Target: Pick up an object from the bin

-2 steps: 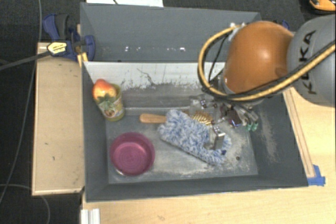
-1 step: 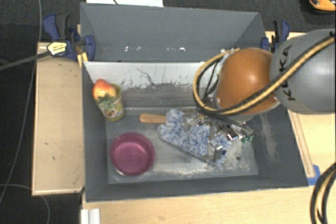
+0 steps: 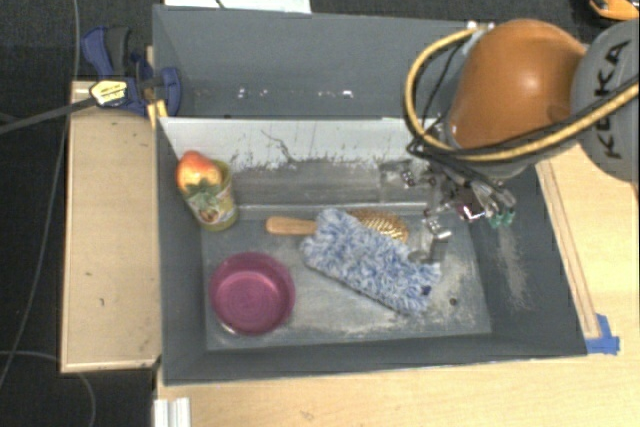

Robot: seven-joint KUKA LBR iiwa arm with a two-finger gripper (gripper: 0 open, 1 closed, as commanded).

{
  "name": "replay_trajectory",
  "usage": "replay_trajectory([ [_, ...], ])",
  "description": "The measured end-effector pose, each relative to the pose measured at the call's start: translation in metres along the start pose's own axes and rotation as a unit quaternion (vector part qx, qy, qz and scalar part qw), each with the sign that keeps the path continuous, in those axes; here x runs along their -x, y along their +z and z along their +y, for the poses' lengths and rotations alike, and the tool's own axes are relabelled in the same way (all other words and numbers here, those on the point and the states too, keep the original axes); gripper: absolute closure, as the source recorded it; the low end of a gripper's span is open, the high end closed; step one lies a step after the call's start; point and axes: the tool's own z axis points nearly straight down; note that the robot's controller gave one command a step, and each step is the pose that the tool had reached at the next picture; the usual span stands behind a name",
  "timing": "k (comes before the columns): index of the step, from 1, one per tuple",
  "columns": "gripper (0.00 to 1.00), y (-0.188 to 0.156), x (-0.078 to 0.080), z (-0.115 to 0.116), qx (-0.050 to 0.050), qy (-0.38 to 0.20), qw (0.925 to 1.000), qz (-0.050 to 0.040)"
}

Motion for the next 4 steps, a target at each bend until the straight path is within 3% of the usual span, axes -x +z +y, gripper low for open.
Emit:
replay_trajectory([
  [1,0.00,0.059,-0.012,0.014,0.002,-0.026,0.9996,0.0057],
  [2,0.00,0.052,-0.009,-0.004,0.001,0.008,1.0000,0.0011],
  [3,0.00,0.099,-0.023,0.012,0.003,-0.018,0.9998,0.0080],
  [4,0.00,0.062,-0.005,-0.007,-0.001,0.041,0.9992,-0.0052],
])
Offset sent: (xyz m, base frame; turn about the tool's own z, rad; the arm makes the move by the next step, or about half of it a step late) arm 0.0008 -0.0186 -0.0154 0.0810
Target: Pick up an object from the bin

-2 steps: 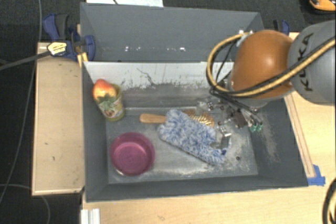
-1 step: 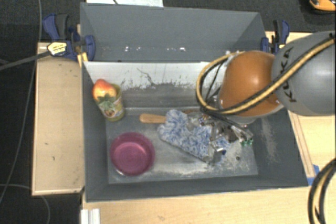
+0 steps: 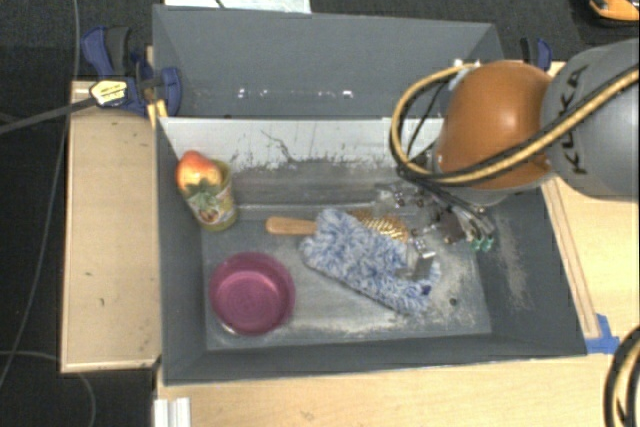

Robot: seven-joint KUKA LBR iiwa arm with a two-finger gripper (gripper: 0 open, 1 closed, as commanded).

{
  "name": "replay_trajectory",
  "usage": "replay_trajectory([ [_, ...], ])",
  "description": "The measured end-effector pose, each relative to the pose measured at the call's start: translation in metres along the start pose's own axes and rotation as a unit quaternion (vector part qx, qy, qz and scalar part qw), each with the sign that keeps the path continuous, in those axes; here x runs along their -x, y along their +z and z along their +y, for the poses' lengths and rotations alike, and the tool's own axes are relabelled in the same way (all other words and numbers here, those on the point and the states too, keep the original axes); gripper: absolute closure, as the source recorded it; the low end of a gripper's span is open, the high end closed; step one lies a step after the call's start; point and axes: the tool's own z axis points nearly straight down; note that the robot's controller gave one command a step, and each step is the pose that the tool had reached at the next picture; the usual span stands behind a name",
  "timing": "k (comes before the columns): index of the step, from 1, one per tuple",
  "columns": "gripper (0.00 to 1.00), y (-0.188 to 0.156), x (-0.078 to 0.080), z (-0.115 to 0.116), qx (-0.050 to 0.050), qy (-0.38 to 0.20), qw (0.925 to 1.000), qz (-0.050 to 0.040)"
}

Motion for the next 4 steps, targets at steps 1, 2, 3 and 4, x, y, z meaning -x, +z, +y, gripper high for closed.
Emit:
replay_trajectory([
  [1,1.00,0.070,-0.024,0.021,0.004,-0.032,0.9994,0.0108],
  [2,1.00,0.070,-0.024,0.021,0.004,-0.032,0.9994,0.0108],
  [3,1.00,-0.021,-0.026,0.025,0.005,-0.032,0.9994,0.0132],
  [4,1.00,-0.048,-0.024,0.024,0.004,-0.030,0.9995,0.0104],
])
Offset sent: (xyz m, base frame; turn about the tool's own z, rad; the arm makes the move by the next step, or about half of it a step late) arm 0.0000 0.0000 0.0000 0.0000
